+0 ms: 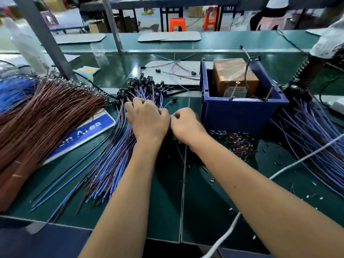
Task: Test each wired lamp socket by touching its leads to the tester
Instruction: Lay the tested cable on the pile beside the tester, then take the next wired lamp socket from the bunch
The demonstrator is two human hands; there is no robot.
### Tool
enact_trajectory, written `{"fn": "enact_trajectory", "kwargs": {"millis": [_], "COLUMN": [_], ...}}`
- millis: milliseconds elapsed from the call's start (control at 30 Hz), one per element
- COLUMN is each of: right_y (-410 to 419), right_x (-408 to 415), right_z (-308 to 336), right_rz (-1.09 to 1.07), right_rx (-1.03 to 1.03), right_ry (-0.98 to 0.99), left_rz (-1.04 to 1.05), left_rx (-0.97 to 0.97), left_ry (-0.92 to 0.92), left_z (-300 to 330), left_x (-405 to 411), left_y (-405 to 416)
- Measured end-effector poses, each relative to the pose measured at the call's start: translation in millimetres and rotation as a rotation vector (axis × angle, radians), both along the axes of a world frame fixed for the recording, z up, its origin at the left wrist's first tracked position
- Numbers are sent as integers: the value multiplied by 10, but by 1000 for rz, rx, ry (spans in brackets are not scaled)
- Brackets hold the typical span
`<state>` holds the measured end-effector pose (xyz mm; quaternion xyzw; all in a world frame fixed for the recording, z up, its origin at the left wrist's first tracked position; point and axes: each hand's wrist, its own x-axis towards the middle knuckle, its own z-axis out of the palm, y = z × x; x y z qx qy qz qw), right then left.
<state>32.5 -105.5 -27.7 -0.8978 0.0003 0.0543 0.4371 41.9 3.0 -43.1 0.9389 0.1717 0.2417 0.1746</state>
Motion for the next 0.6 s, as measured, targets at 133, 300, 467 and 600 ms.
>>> {"fn": "enact_trajectory", "kwargs": {"millis": [133, 300, 467, 600], "right_y": [92, 188, 203, 212], "right_x": [58, 118, 94, 28], "right_z": [-16, 48, 126, 240], "right_rz": [-99, -200, -152, -65], "right_rx": [322, 858, 976, 1026], "right_ry": [110, 272, 297, 184], "left_rz": [-111, -132, -109, 33], "left_rx": [-233, -274, -316, -326], "left_ry": [-169, -246, -309, -483], "left_z": [57, 84, 125, 161], "left_x": [-58, -110, -161, -179], "left_y": [-42, -46, -46, -9]}}
